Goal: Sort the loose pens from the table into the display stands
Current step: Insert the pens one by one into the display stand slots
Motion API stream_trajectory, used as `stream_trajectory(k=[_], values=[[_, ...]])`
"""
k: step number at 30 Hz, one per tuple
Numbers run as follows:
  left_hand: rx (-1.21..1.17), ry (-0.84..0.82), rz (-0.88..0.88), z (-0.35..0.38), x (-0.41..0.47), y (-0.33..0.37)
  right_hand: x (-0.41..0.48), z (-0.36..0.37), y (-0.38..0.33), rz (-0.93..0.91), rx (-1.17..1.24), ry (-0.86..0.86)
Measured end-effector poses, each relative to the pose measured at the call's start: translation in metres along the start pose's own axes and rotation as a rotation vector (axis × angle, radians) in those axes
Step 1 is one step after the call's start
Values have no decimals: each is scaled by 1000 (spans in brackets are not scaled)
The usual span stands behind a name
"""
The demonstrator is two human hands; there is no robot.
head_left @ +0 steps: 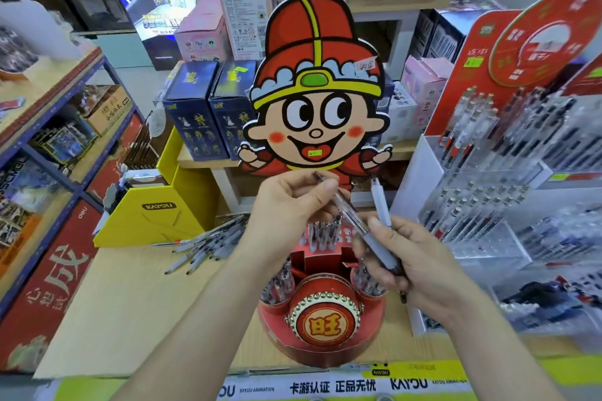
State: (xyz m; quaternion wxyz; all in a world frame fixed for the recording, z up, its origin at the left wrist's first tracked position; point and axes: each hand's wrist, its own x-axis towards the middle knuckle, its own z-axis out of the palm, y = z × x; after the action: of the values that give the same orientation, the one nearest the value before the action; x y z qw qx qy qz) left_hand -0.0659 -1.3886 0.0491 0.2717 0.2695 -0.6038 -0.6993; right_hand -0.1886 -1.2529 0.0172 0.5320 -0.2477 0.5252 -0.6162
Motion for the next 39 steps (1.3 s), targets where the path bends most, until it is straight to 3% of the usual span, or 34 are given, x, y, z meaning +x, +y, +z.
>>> stream_trajectory(k=[3,7,13,18,24,39], values=[[-66,22,61,0,6,4,-4,-11,1,72,-41,-14],[54,17,132,-1,17,18,-4,-34,6,89,74,170],[807,-42,326,15,34,12,-12,-50,8,-24,32,287],[1152,-167,436,19,41,-14,-18,-56,15,-54,-21,335],[1188,-166,485,18,49,-20,-19,-62,17,-46,5,355],[1176,-136,416,9,48,-15,-26,-59,7,-61,35,291]])
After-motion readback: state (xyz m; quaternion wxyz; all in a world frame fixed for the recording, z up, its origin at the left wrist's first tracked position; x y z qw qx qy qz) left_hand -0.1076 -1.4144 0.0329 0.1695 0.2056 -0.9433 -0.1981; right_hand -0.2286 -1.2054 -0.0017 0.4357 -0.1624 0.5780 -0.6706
